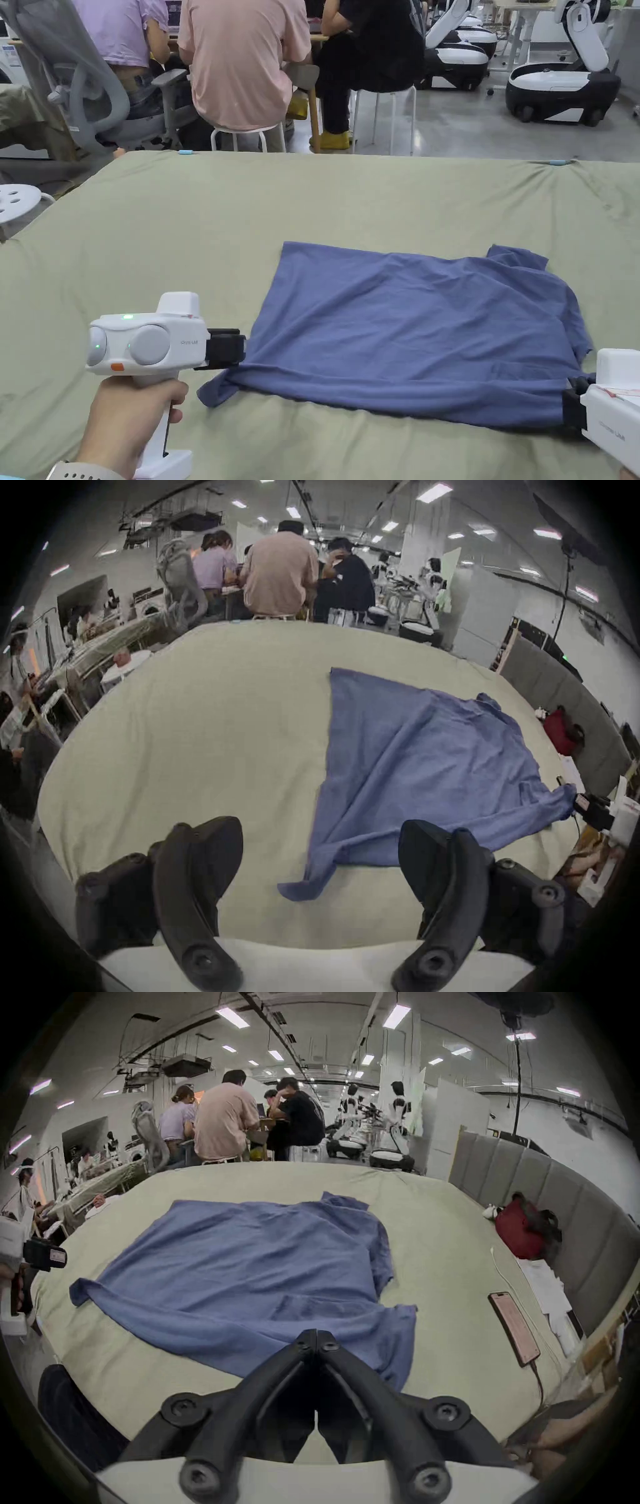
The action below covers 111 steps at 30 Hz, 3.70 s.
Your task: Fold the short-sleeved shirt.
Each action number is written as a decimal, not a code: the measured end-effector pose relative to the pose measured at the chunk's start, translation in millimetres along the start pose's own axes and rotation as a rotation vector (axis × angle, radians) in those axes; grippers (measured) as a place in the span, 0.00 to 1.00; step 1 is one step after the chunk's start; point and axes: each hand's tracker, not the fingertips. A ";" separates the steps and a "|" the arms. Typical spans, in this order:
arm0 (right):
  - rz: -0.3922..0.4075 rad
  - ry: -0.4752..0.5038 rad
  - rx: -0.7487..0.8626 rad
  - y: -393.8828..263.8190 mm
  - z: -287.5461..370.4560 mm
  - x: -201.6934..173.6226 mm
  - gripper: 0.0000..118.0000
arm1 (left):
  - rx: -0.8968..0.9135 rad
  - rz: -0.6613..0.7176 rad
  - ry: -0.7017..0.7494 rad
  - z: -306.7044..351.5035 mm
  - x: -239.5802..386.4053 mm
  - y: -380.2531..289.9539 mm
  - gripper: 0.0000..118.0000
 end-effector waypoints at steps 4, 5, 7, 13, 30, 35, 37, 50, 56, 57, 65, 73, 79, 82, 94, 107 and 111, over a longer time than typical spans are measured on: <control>-0.010 -0.024 -0.025 -11.1 4.7 19.7 0.00 | -0.160 -0.029 -0.062 -41.5 4.1 -14.2 0.68; -0.011 -0.032 -0.027 -14.7 9.6 21.7 0.00 | -0.198 -0.045 -0.078 -48.7 6.4 -18.8 0.53; -0.021 -0.044 -0.031 -16.5 13.6 32.9 0.00 | -0.252 -0.063 -0.081 -58.6 9.1 -24.1 0.04; -0.038 -0.028 0.014 -18.4 22.8 59.5 0.53 | -0.091 -0.085 -0.031 -32.4 21.7 -15.2 0.03; -0.055 0.091 -0.005 -16.2 5.6 74.0 0.03 | -0.059 -0.124 -0.015 -2.9 37.1 8.3 0.03; -0.047 0.050 0.037 29.4 -1.9 76.0 0.03 | -0.028 -0.114 0.003 -19.2 45.3 53.1 0.03; -0.019 0.014 0.025 47.5 -25.9 78.5 0.03 | -0.035 -0.117 0.017 -36.7 52.9 74.0 0.03; 0.004 -0.048 -0.119 54.2 -132.3 116.6 0.76 | -0.119 -0.127 0.110 -124.6 72.6 106.5 0.72; -0.016 -0.037 0.070 46.7 -58.8 78.9 0.98 | 0.281 -0.063 0.049 -42.3 102.9 59.6 0.86; -0.031 -0.022 0.100 46.9 -50.5 55.8 0.98 | 0.318 -0.058 0.026 -34.1 111.4 50.8 0.88; -0.072 -0.054 0.268 20.1 -14.5 -41.7 0.00 | 0.409 -0.148 0.044 2.6 155.7 -13.8 0.00; -0.084 -0.005 0.231 26.1 -22.4 -45.3 0.00 | 0.147 0.052 0.034 -24.6 76.3 -19.1 0.00; -0.112 -0.015 0.209 23.9 -34.9 -33.0 0.00 | 0.084 0.067 -0.004 -64.2 54.3 8.7 0.22; -0.112 -0.035 0.201 18.6 -31.9 -17.6 0.00 | 0.073 0.093 0.006 -88.5 50.8 29.7 0.77; -0.128 -0.160 0.083 -3.4 -44.7 61.9 0.00 | -0.134 -0.190 0.142 -173.7 78.2 67.9 0.49; -0.188 0.006 -0.109 -14.2 -125.0 91.3 0.12 | -0.026 -0.141 0.067 -111.4 85.4 70.9 0.06; -0.191 0.048 -0.030 4.0 -83.5 107.8 0.07 | -0.045 -0.089 0.021 -96.2 73.5 60.8 0.06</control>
